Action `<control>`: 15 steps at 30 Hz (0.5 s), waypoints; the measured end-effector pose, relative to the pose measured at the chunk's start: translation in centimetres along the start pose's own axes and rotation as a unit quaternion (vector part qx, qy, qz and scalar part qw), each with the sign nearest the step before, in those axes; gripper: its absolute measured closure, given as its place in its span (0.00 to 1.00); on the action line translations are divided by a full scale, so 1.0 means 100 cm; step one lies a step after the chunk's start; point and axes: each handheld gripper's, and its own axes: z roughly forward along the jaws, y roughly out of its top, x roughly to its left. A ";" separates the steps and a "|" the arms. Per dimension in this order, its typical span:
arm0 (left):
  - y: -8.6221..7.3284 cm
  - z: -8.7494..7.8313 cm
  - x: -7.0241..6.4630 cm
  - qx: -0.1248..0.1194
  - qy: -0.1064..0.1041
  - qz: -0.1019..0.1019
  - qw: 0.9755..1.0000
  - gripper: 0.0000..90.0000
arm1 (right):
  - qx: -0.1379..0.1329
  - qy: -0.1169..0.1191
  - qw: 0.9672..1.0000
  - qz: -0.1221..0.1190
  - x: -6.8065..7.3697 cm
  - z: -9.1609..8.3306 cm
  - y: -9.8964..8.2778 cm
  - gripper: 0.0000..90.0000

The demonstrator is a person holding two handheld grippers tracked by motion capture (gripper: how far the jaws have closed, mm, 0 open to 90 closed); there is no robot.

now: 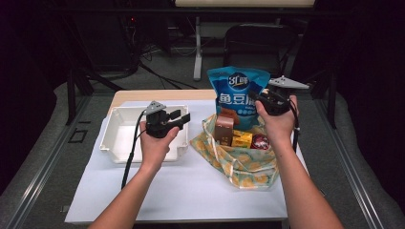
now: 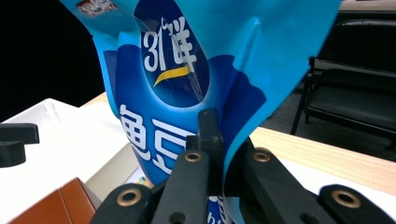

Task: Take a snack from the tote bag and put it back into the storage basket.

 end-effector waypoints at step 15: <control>0.035 0.005 -0.003 -0.029 -0.008 0.012 0.999 0.56 | -0.018 0.001 1.000 -0.007 0.014 0.011 0.031 1.00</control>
